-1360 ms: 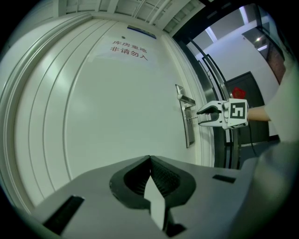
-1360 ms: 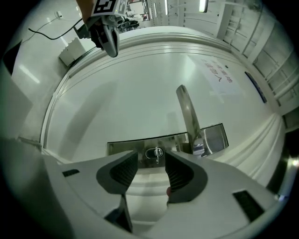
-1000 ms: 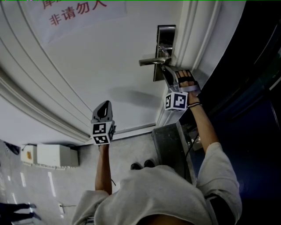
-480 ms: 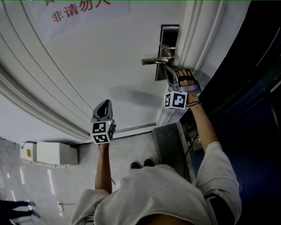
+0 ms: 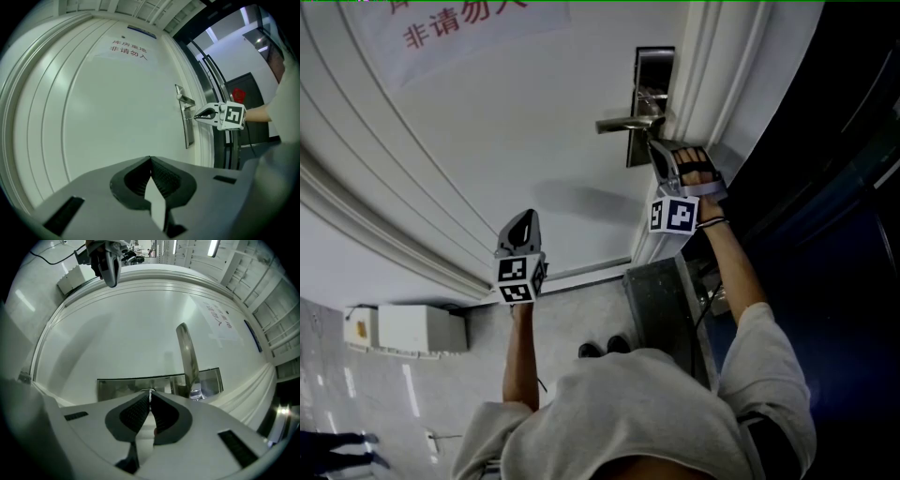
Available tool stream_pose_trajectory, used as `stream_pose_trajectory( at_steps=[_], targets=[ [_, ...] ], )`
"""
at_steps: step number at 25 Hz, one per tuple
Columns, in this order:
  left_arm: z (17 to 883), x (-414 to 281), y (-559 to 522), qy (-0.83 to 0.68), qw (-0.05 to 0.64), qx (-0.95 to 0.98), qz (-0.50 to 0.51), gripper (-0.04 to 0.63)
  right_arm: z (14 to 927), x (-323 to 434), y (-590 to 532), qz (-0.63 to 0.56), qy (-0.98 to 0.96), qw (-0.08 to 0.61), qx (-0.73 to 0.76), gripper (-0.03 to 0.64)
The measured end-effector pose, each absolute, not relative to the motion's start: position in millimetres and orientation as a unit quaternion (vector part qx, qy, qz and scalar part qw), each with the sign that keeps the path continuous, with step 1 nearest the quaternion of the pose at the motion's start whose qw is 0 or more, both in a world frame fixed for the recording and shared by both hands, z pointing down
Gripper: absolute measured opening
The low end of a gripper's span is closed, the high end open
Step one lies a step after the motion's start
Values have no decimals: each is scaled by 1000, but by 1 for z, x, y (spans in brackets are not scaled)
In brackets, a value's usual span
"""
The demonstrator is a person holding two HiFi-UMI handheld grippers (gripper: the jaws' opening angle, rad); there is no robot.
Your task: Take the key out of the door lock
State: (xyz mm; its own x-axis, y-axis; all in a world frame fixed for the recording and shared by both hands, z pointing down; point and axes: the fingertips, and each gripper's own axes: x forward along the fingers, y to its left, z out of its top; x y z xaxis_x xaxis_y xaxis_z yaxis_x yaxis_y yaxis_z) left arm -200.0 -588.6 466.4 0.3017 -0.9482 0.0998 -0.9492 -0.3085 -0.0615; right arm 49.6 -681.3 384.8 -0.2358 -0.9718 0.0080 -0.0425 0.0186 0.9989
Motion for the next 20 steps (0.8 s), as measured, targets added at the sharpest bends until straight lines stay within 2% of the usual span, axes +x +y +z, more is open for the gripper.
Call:
stream_pose_trajectory(
  at_steps=[12,20],
  targets=[
    [466,-193,-584,-586,3,808,60,18,391,59,-653,-485,-624,388,474,31],
    [462,-201,-586,-595,0,801,59,18,389,60,-637,-310,-746,248,536,31]
  ],
)
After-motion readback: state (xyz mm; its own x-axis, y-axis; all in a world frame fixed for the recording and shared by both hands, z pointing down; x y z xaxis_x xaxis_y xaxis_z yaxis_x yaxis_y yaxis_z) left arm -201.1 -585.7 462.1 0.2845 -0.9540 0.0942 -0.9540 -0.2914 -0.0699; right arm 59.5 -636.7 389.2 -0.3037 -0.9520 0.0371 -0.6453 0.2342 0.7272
